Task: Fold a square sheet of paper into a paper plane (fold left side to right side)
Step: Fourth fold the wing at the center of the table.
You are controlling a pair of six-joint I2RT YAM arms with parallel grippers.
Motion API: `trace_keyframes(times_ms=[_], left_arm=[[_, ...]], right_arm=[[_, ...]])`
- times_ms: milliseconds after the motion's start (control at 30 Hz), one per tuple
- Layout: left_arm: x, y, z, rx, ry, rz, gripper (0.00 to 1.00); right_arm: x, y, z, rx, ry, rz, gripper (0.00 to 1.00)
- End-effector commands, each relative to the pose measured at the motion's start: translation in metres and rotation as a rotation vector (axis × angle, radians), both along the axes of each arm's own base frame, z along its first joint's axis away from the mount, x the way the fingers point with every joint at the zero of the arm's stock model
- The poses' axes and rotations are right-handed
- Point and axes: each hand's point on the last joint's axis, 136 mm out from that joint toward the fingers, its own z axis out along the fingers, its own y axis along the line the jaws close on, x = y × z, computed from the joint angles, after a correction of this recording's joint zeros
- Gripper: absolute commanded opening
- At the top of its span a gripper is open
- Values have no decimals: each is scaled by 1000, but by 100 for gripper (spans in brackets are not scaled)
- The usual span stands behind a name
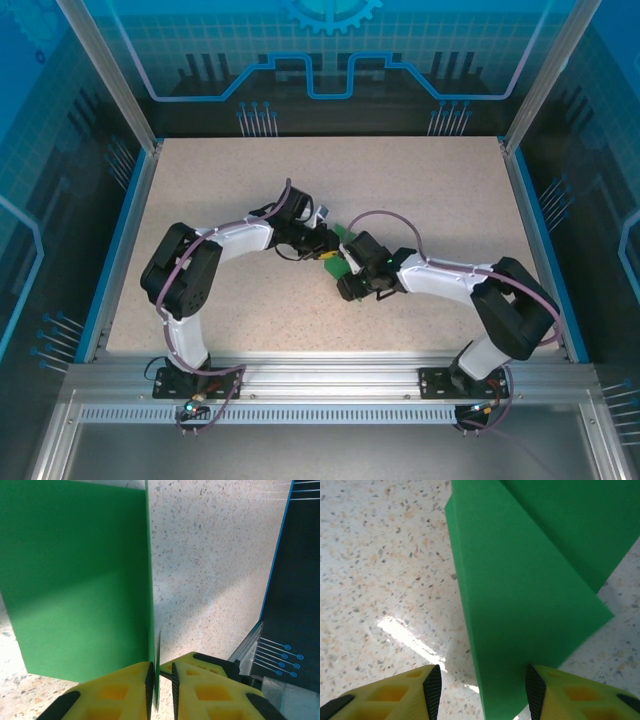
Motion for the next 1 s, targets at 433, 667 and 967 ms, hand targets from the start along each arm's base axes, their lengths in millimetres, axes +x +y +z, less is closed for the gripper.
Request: trace_keyframes(times_ms=[433, 667, 967], left_arm=[[-2, 3, 9, 26, 14, 10, 34], [4, 30, 25, 18, -18, 70, 56], [-4, 61, 23, 8, 11, 127, 53]], right_arm=[[1, 0, -10, -65, 4, -17, 20], [-2, 3, -13, -18, 28, -21, 9], [-5, 5, -14, 133, 79, -45, 6]])
